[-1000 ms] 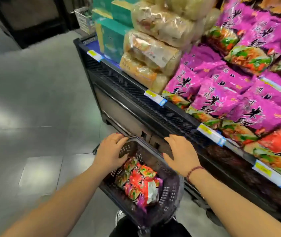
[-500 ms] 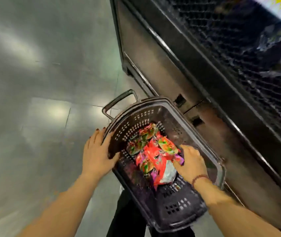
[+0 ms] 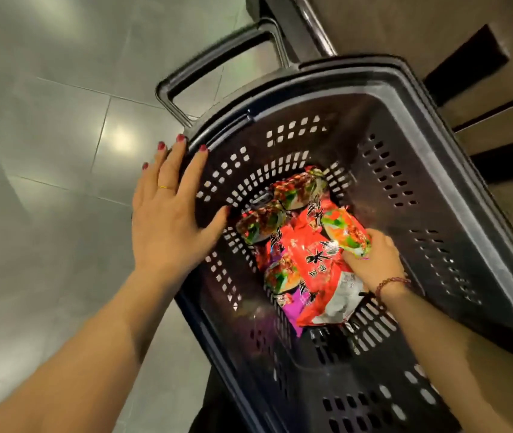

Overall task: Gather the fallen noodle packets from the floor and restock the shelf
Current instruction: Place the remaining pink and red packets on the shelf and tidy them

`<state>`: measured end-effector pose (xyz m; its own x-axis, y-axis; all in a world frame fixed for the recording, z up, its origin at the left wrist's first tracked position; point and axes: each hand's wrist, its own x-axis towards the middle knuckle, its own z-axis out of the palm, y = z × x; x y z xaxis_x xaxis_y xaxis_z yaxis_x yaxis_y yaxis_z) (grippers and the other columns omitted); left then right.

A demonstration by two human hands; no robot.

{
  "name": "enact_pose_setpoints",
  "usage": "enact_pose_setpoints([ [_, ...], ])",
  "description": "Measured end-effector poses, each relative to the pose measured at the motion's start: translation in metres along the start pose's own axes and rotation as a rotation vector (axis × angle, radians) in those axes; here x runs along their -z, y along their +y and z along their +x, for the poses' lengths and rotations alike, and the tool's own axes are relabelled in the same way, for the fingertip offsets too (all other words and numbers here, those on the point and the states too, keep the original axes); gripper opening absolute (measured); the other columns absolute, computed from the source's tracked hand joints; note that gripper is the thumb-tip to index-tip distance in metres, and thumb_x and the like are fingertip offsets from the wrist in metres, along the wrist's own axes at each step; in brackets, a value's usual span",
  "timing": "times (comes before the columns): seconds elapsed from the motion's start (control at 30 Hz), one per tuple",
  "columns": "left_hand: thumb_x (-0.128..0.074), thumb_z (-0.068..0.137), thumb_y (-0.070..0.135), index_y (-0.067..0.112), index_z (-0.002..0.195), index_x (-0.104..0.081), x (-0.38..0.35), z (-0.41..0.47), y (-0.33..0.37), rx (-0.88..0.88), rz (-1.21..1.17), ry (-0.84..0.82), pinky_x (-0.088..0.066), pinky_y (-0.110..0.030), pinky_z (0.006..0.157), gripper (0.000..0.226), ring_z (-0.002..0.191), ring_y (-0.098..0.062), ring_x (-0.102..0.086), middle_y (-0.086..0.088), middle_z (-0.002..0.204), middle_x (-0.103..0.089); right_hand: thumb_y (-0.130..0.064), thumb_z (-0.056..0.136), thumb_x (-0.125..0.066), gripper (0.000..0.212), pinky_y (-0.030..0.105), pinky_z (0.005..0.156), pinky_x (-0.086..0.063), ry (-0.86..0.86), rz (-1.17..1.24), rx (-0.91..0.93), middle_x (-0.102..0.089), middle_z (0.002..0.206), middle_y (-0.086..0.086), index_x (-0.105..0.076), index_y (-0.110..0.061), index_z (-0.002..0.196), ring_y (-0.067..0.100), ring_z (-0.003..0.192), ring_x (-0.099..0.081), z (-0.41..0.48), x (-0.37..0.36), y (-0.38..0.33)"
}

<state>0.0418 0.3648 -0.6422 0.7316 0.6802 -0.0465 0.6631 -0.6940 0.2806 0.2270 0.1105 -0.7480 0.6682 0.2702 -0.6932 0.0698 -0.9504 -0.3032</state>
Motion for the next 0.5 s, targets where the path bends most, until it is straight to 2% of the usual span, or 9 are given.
enact_pose_setpoints([
  [0.1, -0.065, 0.080, 0.045, 0.019, 0.149, -0.035, -0.001, 0.001, 0.000, -0.005, 0.012, 0.029, -0.022, -0.051, 0.118, 0.080, 0.146, -0.030, -0.019, -0.008, 0.158, -0.028, -0.040, 0.066, -0.071, 0.054, 0.045, 0.091, -0.049, -0.003, -0.048, 0.019, -0.059, 0.113, 0.014, -0.058, -0.017, 0.113, 0.035, 0.106, -0.057, 0.035, -0.017, 0.005],
  [0.17, -0.064, 0.078, 0.045, 0.019, 0.149, -0.035, -0.002, 0.002, 0.000, -0.004, 0.022, 0.033, -0.020, -0.049, 0.119, 0.081, 0.146, -0.031, -0.020, -0.009, 0.158, -0.028, -0.048, 0.059, -0.070, 0.059, 0.045, 0.086, -0.053, -0.033, -0.083, 0.036, -0.064, 0.108, 0.011, -0.059, -0.020, 0.110, 0.034, 0.100, -0.061, 0.054, -0.030, 0.010],
  [0.27, -0.064, 0.078, 0.045, 0.018, 0.149, -0.036, -0.003, 0.001, -0.001, -0.014, 0.041, 0.040, -0.014, -0.040, 0.120, 0.080, 0.146, -0.032, -0.021, -0.009, 0.158, -0.028, -0.045, 0.057, -0.080, 0.076, 0.046, 0.092, -0.048, -0.036, -0.183, 0.048, -0.061, 0.116, 0.018, -0.053, -0.011, 0.119, 0.040, 0.110, -0.055, 0.068, -0.044, 0.010],
  [0.37, -0.064, 0.079, 0.044, 0.018, 0.148, -0.036, -0.003, 0.000, -0.001, -0.017, 0.045, 0.054, -0.014, -0.038, 0.120, 0.079, 0.145, -0.033, -0.021, -0.010, 0.157, -0.029, -0.044, 0.057, -0.086, 0.089, 0.045, 0.094, -0.042, -0.013, -0.267, 0.019, -0.054, 0.123, 0.021, -0.045, -0.003, 0.125, 0.042, 0.117, -0.047, 0.069, -0.052, 0.004],
  [0.5, -0.064, 0.079, 0.044, 0.019, 0.150, -0.034, -0.003, 0.000, -0.001, -0.020, 0.059, 0.048, -0.016, -0.042, 0.120, 0.080, 0.146, -0.031, -0.019, -0.009, 0.158, -0.027, -0.062, 0.052, -0.084, 0.098, 0.042, 0.096, -0.042, -0.063, -0.450, -0.057, -0.052, 0.125, 0.016, -0.049, -0.006, 0.125, 0.035, 0.119, -0.045, 0.062, -0.050, -0.008],
])
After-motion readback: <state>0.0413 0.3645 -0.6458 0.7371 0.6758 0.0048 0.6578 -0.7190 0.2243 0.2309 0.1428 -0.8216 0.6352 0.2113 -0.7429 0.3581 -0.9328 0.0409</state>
